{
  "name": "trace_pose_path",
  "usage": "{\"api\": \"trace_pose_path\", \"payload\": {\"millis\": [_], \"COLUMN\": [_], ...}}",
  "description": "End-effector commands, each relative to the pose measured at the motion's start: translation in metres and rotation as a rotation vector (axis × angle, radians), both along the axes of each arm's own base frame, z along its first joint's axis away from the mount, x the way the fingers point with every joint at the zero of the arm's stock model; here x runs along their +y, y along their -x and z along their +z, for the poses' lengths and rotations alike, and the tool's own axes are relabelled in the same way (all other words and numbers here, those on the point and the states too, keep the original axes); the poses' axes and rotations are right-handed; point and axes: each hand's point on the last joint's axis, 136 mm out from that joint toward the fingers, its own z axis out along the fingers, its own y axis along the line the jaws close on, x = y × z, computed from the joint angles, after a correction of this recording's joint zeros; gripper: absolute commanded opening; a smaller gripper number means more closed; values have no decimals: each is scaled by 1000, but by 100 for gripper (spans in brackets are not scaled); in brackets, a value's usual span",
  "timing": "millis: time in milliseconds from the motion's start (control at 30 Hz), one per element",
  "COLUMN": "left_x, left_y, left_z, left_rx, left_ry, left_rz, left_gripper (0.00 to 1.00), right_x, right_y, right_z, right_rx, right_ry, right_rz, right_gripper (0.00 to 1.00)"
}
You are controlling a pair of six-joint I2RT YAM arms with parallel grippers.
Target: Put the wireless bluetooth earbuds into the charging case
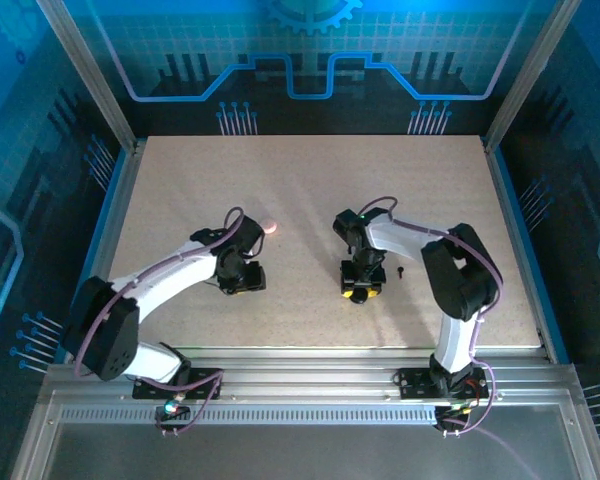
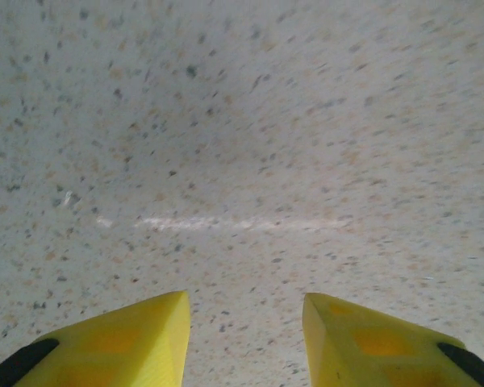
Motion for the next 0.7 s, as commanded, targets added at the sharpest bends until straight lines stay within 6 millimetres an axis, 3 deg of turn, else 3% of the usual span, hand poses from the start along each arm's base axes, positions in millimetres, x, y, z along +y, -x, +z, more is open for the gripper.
{"api": "trace_pose_path", "payload": {"millis": [0, 167, 267, 367, 467, 667], "left_x": [-22, -62, -80, -93, -99, -114], "left_y": [-18, -29, -20, 2, 17, 25], "left_z": [33, 91, 128, 153, 164, 164], "left_rx": [-209, -609, -905, -1205, -1365, -1393], "left_ry": [135, 357, 457, 513, 512, 513], "left_rz": [-84, -297, -458, -636, -748, -856], "left_gripper": [40, 41, 41, 40, 41, 42], "right_x": [18, 41, 47, 63, 79, 103], "right_y": [-13, -32, -38, -37, -31, -14], "right_z": [37, 102, 137, 172, 201, 217], "right_rx": [-166, -434, -548, -621, -666, -694], "right_ry": [-133, -421, -584, -762, -880, -983], "right_rz": [-57, -105, -134, -121, -101, -73], "right_gripper": [44, 44, 44, 44, 44, 44]}}
